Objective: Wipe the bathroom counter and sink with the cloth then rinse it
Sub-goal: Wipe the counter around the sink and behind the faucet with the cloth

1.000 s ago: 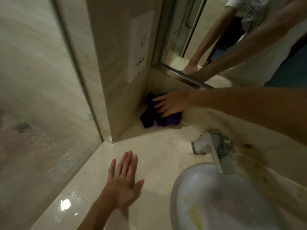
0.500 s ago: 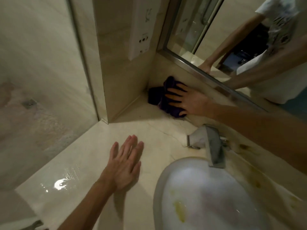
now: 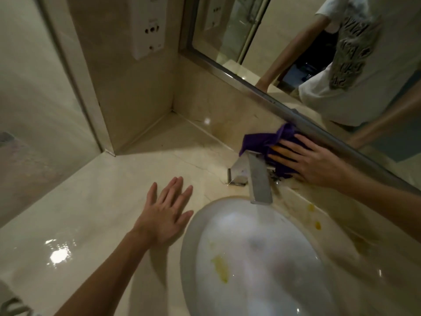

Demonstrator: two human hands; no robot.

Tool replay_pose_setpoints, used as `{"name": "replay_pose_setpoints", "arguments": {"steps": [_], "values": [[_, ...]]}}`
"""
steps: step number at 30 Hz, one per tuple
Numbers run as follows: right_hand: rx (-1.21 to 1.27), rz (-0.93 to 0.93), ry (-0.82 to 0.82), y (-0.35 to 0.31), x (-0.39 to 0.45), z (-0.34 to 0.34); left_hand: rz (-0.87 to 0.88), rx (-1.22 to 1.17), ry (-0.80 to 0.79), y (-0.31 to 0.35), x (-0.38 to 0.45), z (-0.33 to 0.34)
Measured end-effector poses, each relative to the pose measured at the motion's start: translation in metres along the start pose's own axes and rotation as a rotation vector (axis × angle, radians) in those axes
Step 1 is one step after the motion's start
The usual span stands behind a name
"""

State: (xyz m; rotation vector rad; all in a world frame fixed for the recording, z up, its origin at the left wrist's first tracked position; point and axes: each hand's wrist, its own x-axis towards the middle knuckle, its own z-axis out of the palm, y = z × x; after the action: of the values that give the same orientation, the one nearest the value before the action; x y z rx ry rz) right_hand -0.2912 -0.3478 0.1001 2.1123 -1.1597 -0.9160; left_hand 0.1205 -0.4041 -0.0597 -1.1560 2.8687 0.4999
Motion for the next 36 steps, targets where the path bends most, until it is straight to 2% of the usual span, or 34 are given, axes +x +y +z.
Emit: {"name": "replay_pose_setpoints", "arguments": {"steps": [3, 6, 12, 16, 20, 23, 27, 30, 33, 36], "values": [[0.026, -0.082, 0.002, 0.004, 0.052, -0.003, -0.013, 0.000, -0.011, -0.002, 0.003, -0.003], [0.015, -0.111, 0.049, 0.011, 0.061, -0.005, -0.022, 0.005, -0.033, -0.006, 0.005, -0.005], [0.050, 0.016, 0.088, -0.026, -0.041, 0.032, -0.058, -0.005, -0.067, -0.004, 0.004, -0.005], [0.141, 0.065, -0.015, -0.054, -0.142, 0.065, -0.063, -0.011, -0.082, -0.001, 0.004, -0.006], [0.265, 0.214, -0.017, -0.069, -0.170, 0.081, -0.073, 0.000, -0.081, -0.004, 0.005, -0.006], [0.470, 0.361, 0.100, -0.090, -0.133, 0.076, -0.064, -0.012, -0.075, -0.004, 0.005, -0.006], [0.888, 0.699, 0.171, -0.149, -0.060, 0.046, -0.066, -0.016, -0.078, -0.003, 0.004, -0.006], [0.847, 0.811, 0.101, -0.177, -0.037, 0.042, -0.070, -0.019, -0.088, -0.002, 0.004, -0.007], [0.812, 0.825, -0.039, -0.187, -0.075, 0.050, -0.072, -0.029, -0.106, -0.004, 0.005, -0.008], [0.806, 1.062, -0.105, -0.211, -0.142, 0.063, -0.072, -0.020, -0.109, -0.003, 0.005, -0.007]]}}
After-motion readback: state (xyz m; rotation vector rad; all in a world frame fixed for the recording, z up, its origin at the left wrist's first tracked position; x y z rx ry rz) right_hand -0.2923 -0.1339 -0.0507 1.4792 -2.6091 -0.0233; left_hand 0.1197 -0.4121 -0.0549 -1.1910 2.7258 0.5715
